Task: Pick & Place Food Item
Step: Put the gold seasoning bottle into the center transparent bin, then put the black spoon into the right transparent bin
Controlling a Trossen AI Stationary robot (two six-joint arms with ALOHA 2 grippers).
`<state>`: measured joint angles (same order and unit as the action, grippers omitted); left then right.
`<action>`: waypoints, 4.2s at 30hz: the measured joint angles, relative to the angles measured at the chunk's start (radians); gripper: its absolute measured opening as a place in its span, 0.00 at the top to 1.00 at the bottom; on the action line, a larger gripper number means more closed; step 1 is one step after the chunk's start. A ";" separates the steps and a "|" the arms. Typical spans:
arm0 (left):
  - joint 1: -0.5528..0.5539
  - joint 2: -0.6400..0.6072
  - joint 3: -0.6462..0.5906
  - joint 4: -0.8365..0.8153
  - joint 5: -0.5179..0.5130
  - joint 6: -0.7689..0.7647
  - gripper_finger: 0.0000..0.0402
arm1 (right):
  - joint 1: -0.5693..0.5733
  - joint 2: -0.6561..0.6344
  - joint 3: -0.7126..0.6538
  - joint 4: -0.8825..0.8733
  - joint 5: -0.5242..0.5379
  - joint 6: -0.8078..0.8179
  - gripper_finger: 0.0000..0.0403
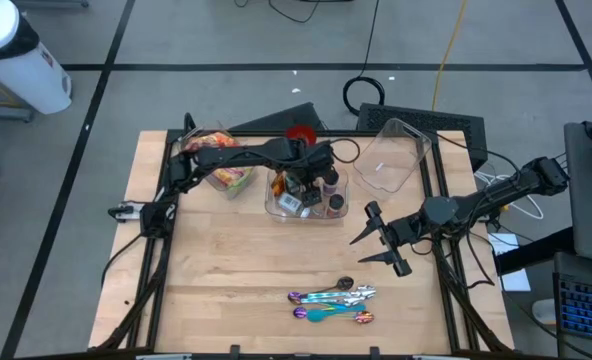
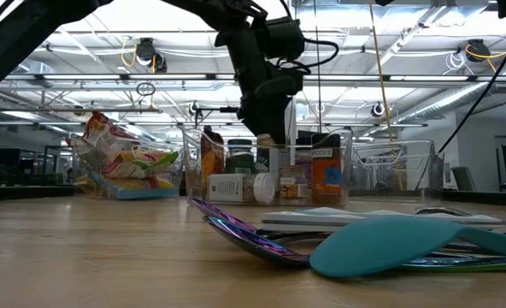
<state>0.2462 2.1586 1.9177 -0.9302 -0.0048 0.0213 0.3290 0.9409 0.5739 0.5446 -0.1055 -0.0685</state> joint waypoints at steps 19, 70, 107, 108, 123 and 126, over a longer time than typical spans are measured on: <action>0.015 -0.098 0.006 -0.003 -0.004 0.021 0.21 | 0.000 0.000 0.000 -0.003 0.000 -0.004 0.51; -0.202 -1.223 -0.326 -0.377 -0.167 -0.133 0.23 | 0.000 0.000 0.000 -0.010 0.004 0.004 0.51; -0.294 -1.757 -1.482 1.003 0.522 -0.064 0.23 | 0.000 0.000 0.000 -0.019 0.004 0.004 0.51; -0.291 -1.793 -1.482 0.981 0.522 -0.053 0.23 | 0.000 0.000 0.000 -0.018 0.004 0.004 0.51; -0.290 -2.082 -1.482 0.797 0.243 0.010 0.21 | 0.000 0.000 0.000 -0.018 0.004 0.004 0.51; -0.290 -2.097 -1.496 0.786 0.132 -0.007 0.22 | 0.000 0.000 0.000 -0.018 0.004 0.004 0.51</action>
<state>-0.0437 0.0614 0.4220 -0.1438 0.1270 0.0143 0.3288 0.9407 0.5739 0.5262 -0.1013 -0.0643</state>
